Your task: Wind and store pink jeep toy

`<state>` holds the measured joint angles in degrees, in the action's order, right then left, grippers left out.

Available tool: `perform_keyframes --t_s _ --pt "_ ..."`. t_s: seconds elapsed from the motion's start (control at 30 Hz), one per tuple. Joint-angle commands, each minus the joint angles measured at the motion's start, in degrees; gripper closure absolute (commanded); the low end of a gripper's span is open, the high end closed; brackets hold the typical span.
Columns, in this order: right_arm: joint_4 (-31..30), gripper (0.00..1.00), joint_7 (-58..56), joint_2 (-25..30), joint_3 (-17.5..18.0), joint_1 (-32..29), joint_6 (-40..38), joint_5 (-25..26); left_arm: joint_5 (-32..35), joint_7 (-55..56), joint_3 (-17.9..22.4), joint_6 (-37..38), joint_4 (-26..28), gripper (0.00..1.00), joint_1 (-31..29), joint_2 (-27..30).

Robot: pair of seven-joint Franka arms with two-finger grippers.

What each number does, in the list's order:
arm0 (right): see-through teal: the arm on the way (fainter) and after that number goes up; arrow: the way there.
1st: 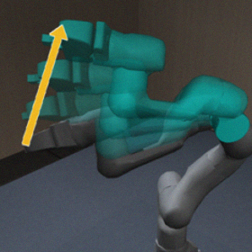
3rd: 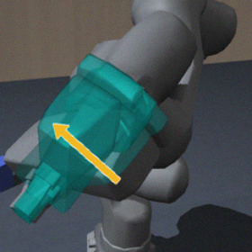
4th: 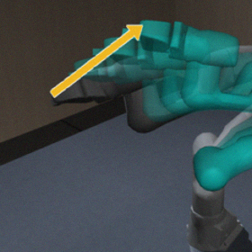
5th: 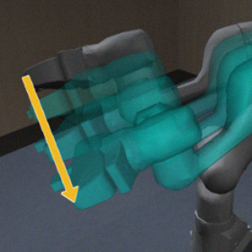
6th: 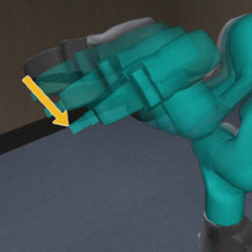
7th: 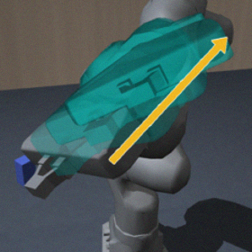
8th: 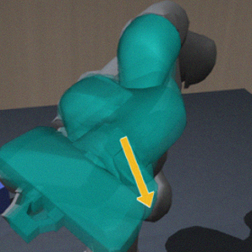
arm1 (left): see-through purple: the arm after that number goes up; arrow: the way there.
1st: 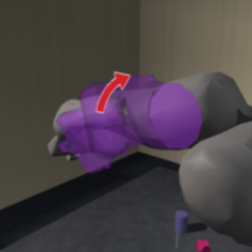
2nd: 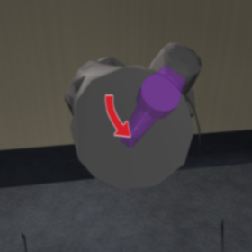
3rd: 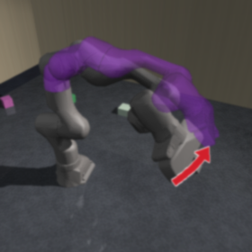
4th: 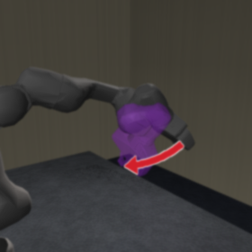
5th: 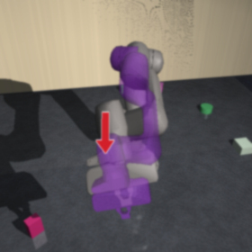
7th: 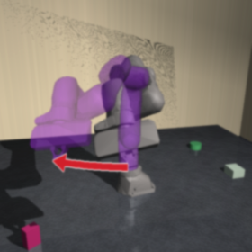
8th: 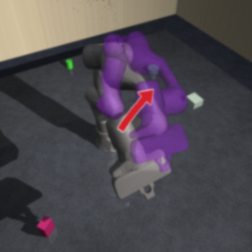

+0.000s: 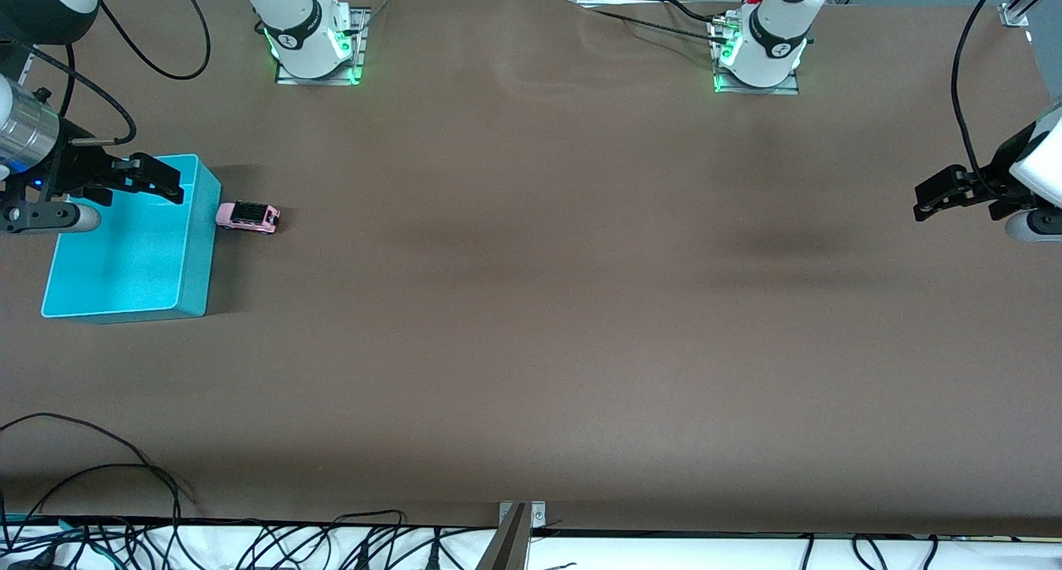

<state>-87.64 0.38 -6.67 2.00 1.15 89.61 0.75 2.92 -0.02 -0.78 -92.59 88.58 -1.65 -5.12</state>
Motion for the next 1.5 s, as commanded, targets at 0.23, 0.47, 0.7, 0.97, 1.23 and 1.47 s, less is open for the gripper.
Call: perform_keyframes --t_s 0.23,0.47,0.7,0.97,1.23,1.47 --pt "-0.86 0.00 0.67 -0.80 -0.25 -0.09 0.03 1.01 -1.78 -1.38 0.87 -0.23 0.71 0.00 0.50 1.07" --pt "-7.80 0.00 0.58 1.48 -0.16 0.00 5.12 1.10 -1.78 -1.38 0.87 -0.23 0.45 0.00 0.59 1.07" --pt "-16.15 0.00 0.67 3.94 -0.07 -0.09 12.77 0.92 -1.78 -1.38 0.69 -0.23 0.36 0.00 0.85 1.16" --pt "-25.64 0.00 0.67 4.30 -0.07 -1.23 22.79 1.18 -1.86 -1.38 0.69 -0.23 0.27 0.00 1.12 1.07" --pt "-37.77 0.00 1.20 6.31 -0.07 -1.59 31.58 1.18 -1.86 -1.21 0.69 -0.23 -1.04 0.00 1.38 0.46" --pt "-42.87 0.00 1.29 7.11 -0.16 -1.85 35.89 1.10 -4.59 -1.38 0.78 -0.23 -1.22 0.00 0.77 0.02"
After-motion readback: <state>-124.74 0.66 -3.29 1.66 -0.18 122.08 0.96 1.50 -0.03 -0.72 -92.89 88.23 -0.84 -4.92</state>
